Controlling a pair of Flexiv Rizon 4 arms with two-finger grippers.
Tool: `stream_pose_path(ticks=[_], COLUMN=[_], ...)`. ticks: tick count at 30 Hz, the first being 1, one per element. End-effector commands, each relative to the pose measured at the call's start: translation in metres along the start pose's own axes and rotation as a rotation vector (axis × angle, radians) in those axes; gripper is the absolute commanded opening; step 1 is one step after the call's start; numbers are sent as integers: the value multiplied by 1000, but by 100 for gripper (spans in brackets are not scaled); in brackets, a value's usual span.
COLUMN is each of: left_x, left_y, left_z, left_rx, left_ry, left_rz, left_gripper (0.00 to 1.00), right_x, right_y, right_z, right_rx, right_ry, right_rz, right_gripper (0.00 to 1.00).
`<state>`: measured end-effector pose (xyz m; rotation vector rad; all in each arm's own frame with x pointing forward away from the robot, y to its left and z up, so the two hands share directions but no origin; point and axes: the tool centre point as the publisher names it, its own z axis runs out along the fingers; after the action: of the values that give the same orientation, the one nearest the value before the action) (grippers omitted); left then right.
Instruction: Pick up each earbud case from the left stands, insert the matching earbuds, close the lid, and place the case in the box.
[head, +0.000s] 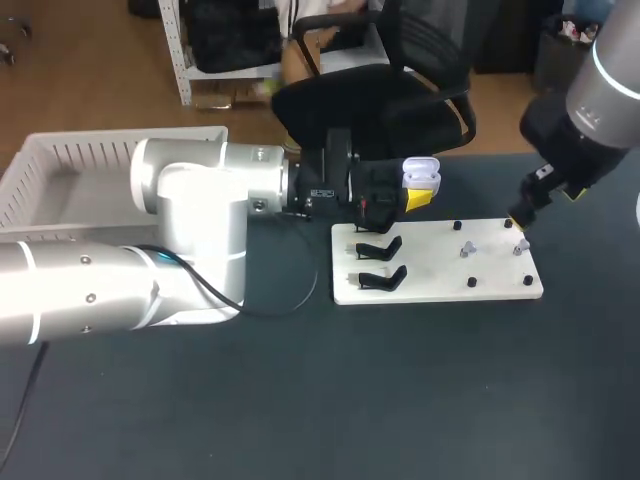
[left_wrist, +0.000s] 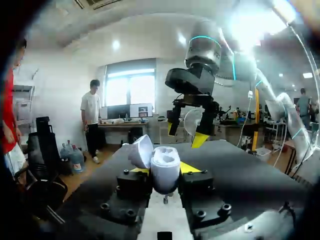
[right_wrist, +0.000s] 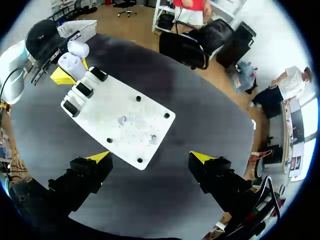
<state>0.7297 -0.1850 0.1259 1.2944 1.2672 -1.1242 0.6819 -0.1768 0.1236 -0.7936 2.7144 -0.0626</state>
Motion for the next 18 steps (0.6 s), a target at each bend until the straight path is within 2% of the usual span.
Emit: stream_pose_path(ticks=[1, 7, 18], left_x=[0, 0, 0], left_y=[-2, -2, -2], left_z=[0, 0, 0], left_rx=[-8, -8, -8], left_ry=[-3, -3, -3], left_rz=[3, 3, 3], left_gripper=[0, 0, 0], right_x=[0, 2, 7], right_y=[-3, -8, 10], right_z=[8, 19, 55], right_rx=[24, 32, -68], right_ry=[26, 54, 90], right_rz=[-21, -19, -35], right_gripper=[100, 100, 100])
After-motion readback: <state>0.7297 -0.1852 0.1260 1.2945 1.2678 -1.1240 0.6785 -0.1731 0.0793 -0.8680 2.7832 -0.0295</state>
